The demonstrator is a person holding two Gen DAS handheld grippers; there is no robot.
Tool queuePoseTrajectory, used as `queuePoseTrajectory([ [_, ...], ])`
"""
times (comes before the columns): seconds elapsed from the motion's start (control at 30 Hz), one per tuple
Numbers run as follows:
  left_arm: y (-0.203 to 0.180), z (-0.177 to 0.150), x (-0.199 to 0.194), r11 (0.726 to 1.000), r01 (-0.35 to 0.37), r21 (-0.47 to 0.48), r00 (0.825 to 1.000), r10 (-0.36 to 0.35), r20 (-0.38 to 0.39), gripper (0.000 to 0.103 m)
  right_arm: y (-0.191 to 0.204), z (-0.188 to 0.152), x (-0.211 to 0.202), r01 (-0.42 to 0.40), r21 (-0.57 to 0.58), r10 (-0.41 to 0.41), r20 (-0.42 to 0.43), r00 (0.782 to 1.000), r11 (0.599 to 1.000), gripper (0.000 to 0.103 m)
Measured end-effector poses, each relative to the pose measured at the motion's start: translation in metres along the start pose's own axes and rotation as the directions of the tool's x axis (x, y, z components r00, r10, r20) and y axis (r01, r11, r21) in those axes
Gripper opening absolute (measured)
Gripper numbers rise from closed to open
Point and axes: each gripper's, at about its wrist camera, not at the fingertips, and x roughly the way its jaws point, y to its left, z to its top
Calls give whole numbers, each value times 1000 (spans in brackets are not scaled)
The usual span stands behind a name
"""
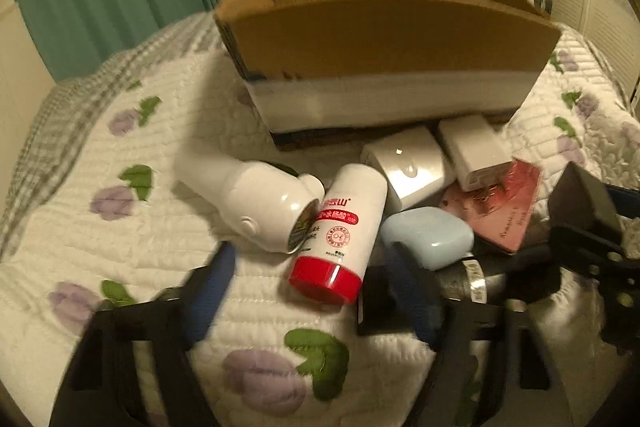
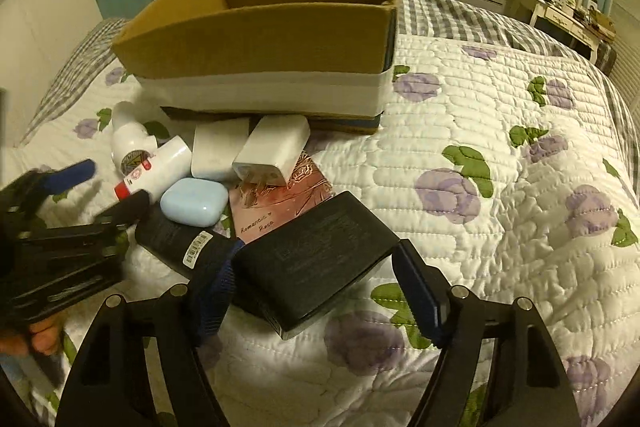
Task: Organize rigid objects
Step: 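Grasp the red-capped white bottle with the left tool while the right grasps the black case, then carry the bottle and black case over the box and release both inside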
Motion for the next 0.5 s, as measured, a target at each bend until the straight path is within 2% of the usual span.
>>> queuePoseTrajectory([
  [0.03,1,1,5,999,39,-8,999,-40,-19,45,0,1,0,-2,3,2,0,1000,1000,75],
  [0.07,1,1,8,998,61,-18,998,-62,-26,44,0,1,1,-2,5,2,-1,1000,1000,75],
  [0.2,1,-5,6,999,53,10,998,-53,-16,42,6,2,5,-4,-2,4,-6,1000,1000,75],
  [0.3,6,-10,-3,996,84,-12,996,-84,-6,39,9,1,5,1,-6,-1,0,1000,1000,75],
  [0.37,8,-15,-15,993,118,-28,993,-117,16,38,9,1,1,7,-7,-7,13,1000,1000,75],
  [0.5,8,-9,-45,991,133,-19,989,-131,75,36,13,1,-13,28,-19,-27,48,998,999,75],
])
